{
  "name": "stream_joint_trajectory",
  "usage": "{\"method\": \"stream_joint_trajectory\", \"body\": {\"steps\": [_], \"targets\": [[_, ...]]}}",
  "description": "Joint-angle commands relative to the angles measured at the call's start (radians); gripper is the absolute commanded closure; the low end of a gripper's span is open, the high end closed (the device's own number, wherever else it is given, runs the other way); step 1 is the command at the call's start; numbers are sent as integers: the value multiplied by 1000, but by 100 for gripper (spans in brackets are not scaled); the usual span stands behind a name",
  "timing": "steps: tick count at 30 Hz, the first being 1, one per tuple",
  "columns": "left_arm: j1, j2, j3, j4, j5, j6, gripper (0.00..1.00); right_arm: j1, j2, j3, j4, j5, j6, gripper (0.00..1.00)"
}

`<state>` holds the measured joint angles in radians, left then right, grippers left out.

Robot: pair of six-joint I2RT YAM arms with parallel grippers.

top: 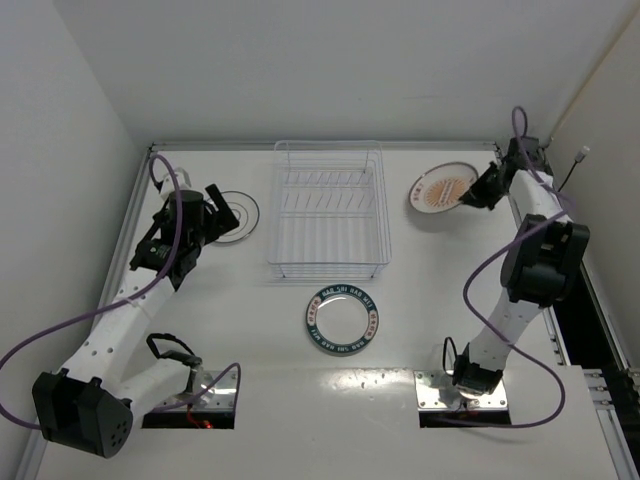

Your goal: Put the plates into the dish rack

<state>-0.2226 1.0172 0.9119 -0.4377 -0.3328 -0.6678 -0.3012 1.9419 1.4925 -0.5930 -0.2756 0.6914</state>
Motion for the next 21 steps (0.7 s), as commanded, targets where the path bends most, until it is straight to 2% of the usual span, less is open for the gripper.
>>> {"method": "stream_joint_trajectory", "body": {"steps": [1, 6, 9, 13, 16, 21], "targets": [[9, -25, -11, 25, -5, -13, 1, 45, -135, 176, -42, 235, -7, 100], [9, -25, -21, 25, 5, -13, 1, 199, -156, 317, -96, 383, -44, 100], [9, -35, -30, 25, 5, -13, 1, 302, -166, 375, -131, 417, -65, 100], [9, -45, -39, 25, -5, -13, 1, 450, -95, 485, -244, 522, -66, 100], [9, -45, -39, 25, -5, -13, 1, 557, -63, 505, -280, 629, -66, 100], [9, -54, -39, 16, -5, -13, 1, 605, -26, 517, -300, 739, -66, 100]]}}
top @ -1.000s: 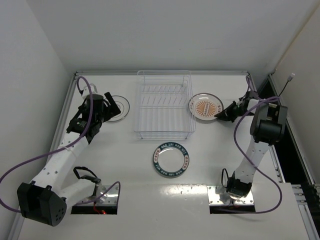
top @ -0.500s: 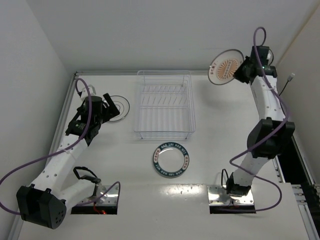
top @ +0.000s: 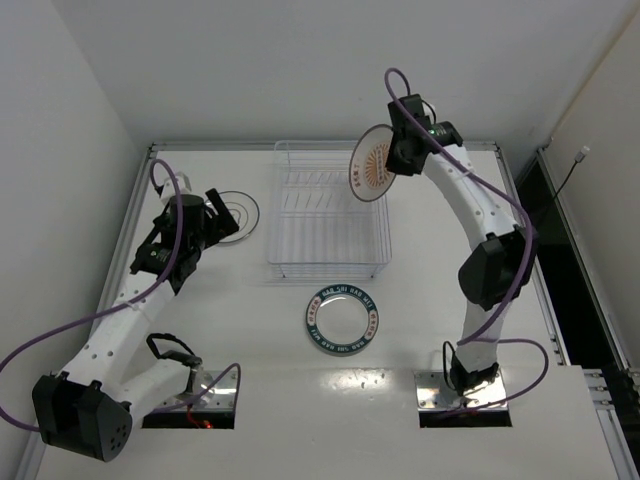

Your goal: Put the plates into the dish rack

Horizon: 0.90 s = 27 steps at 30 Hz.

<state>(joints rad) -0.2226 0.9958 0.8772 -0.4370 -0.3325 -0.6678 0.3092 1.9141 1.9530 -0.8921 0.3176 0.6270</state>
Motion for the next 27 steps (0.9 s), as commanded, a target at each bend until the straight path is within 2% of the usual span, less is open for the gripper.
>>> {"method": "stream_joint_trajectory", "body": {"steps": [1, 9, 16, 24, 27], "targets": [[9, -33, -4, 15, -5, -13, 1, 5, 14, 57, -11, 170, -1, 100], [9, -33, -4, 15, -14, -13, 1, 42, 4, 109, 1, 281, -42, 100], [9, -33, -4, 15, -14, -13, 1, 42, 43, 144, -19, 271, -52, 100], [9, -33, -4, 15, -33, -13, 1, 96, 183, 178, -39, 281, -104, 100], [9, -33, -4, 6, -33, -13, 1, 107, 192, 178, -39, 235, -115, 100]]}}
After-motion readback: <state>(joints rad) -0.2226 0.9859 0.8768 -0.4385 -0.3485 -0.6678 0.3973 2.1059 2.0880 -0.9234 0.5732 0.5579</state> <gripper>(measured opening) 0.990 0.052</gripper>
